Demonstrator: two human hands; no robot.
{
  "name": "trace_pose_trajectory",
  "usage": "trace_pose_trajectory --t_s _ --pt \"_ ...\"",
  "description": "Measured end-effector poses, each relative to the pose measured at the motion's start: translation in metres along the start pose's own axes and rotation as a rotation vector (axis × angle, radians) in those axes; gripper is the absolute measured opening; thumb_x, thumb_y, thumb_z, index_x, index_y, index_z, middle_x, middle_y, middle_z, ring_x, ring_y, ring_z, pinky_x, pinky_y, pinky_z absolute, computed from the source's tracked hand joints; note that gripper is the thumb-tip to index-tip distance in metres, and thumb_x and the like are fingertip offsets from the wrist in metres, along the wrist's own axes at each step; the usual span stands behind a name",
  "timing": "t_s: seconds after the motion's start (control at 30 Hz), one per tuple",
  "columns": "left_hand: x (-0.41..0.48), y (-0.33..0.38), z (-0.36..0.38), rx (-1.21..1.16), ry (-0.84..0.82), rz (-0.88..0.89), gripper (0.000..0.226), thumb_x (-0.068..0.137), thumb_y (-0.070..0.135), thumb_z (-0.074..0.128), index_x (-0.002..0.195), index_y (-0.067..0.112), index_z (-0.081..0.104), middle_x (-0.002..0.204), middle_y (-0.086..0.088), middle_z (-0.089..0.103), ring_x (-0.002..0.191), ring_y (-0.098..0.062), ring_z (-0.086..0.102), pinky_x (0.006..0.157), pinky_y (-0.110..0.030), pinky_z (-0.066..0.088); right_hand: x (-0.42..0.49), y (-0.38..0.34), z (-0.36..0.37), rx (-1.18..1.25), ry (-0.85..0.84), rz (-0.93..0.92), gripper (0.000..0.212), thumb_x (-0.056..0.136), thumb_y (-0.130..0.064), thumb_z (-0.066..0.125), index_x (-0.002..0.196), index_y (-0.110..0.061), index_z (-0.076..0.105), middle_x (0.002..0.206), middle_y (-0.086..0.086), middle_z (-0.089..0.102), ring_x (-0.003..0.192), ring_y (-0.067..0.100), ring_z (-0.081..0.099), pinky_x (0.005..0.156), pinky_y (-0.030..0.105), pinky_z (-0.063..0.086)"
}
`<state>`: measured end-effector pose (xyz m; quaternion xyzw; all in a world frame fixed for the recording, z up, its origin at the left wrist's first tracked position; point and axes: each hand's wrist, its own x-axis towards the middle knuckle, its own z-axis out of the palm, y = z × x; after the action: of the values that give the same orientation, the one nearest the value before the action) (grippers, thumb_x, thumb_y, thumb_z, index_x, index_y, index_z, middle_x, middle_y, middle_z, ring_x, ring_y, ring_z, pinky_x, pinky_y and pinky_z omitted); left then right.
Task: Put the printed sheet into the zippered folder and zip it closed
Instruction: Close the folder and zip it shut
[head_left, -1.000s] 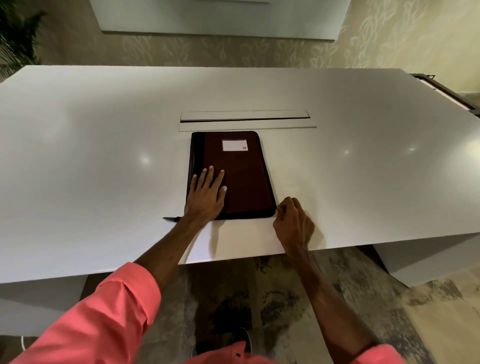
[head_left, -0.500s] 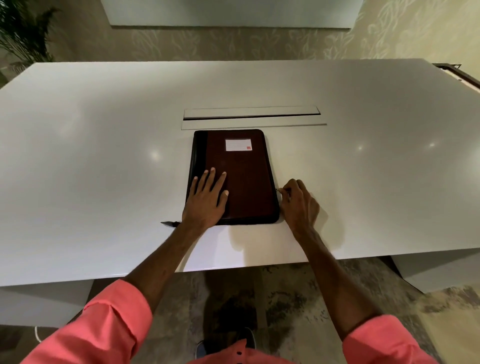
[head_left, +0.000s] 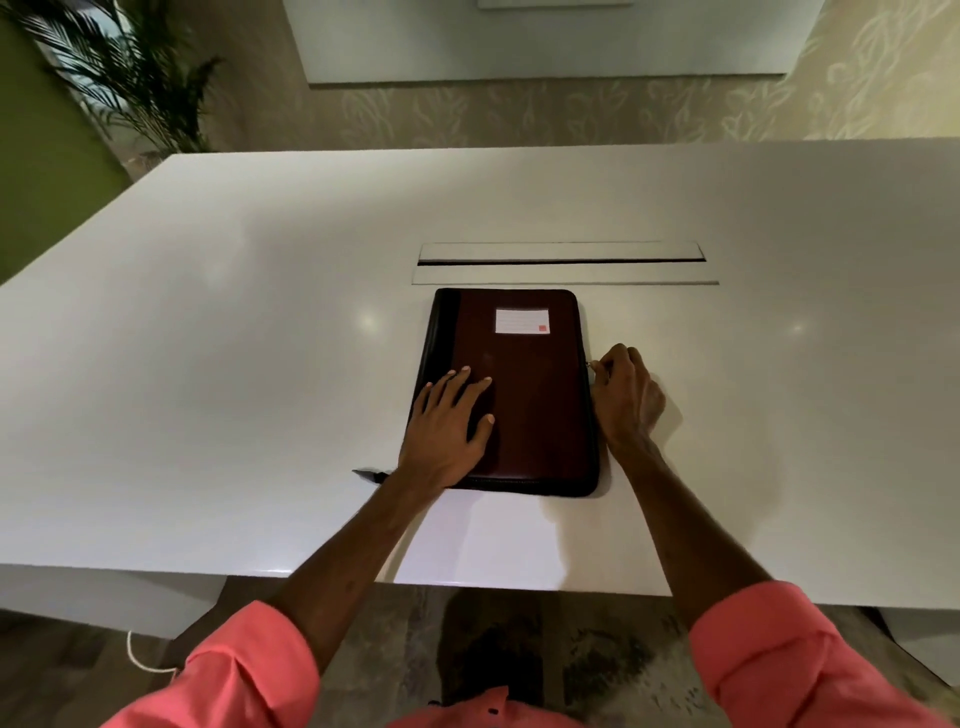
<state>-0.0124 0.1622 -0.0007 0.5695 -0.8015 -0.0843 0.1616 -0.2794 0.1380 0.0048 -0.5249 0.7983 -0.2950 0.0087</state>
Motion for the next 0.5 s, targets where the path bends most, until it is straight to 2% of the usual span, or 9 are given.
trace_pose_trajectory --t_s 0.13,0.23,0.3,0.37,0.4,0.43,0.5 --pt "0.018 -0.004 -0.008 0.012 0.039 0.004 0.041 0.105 0.044 0.051 0.144 0.035 0.059 0.155 0.008 0.052 0.148 -0.023 0.048 0.121 -0.046 0.041 0.019 -0.008 0.008 0.013 -0.019 0.016 0.02 0.108 -0.027 0.057 0.108 -0.008 0.065 0.111 0.009 0.069 0.09 0.032 0.069 0.071 0.035 0.044" --pt "0.033 -0.009 -0.011 0.039 0.076 0.025 0.027 0.104 0.044 0.046 0.123 0.032 0.061 0.131 0.01 0.057 0.126 -0.021 0.056 0.105 -0.041 0.047 0.026 -0.009 0.012 0.037 -0.011 0.036 0.02 0.107 -0.028 0.06 0.105 -0.009 0.066 0.109 0.008 0.07 0.088 0.033 0.07 0.07 0.034 0.041" --pt "0.048 -0.014 -0.014 0.04 0.11 0.014 0.023 0.107 0.041 0.045 0.113 0.027 0.061 0.123 0.007 0.059 0.118 -0.023 0.058 0.099 -0.041 0.048 0.027 -0.007 0.016 0.051 -0.003 0.049 0.02 0.106 -0.029 0.061 0.103 -0.011 0.066 0.107 0.006 0.07 0.087 0.031 0.07 0.07 0.033 0.04" --pt "0.065 -0.019 -0.016 0.047 0.133 0.007 0.023 0.109 0.037 0.045 0.115 0.025 0.063 0.126 0.005 0.061 0.125 -0.023 0.058 0.104 -0.042 0.048 0.026 -0.006 0.019 0.055 0.009 0.044 0.018 0.105 -0.029 0.062 0.102 -0.012 0.067 0.106 0.005 0.07 0.086 0.03 0.069 0.069 0.033 0.04" --pt "0.072 -0.021 -0.015 0.053 0.125 0.0 0.025 0.11 0.035 0.045 0.122 0.025 0.065 0.135 0.005 0.061 0.135 -0.023 0.055 0.112 -0.044 0.045 0.026 -0.004 0.02 0.058 0.012 0.042 0.018 0.105 -0.029 0.063 0.101 -0.012 0.067 0.105 0.004 0.071 0.086 0.029 0.069 0.069 0.033 0.041" --pt "0.08 -0.024 -0.015 0.056 0.1 -0.014 0.032 0.112 0.035 0.044 0.134 0.025 0.063 0.149 0.003 0.057 0.148 -0.023 0.048 0.121 -0.046 0.04 0.025 -0.004 0.021 0.062 0.011 0.042 0.017 0.104 -0.029 0.064 0.1 -0.013 0.067 0.104 0.003 0.071 0.085 0.028 0.07 0.069 0.033 0.042" --pt "0.096 -0.028 -0.016 0.051 0.032 -0.05 0.05 0.116 0.039 0.037 0.162 0.022 0.046 0.175 -0.002 0.034 0.168 -0.023 0.022 0.136 -0.049 0.022 0.026 -0.003 0.022 0.072 0.009 0.04 0.016 0.103 -0.029 0.066 0.098 -0.014 0.067 0.103 0.001 0.071 0.085 0.027 0.07 0.07 0.032 0.045"
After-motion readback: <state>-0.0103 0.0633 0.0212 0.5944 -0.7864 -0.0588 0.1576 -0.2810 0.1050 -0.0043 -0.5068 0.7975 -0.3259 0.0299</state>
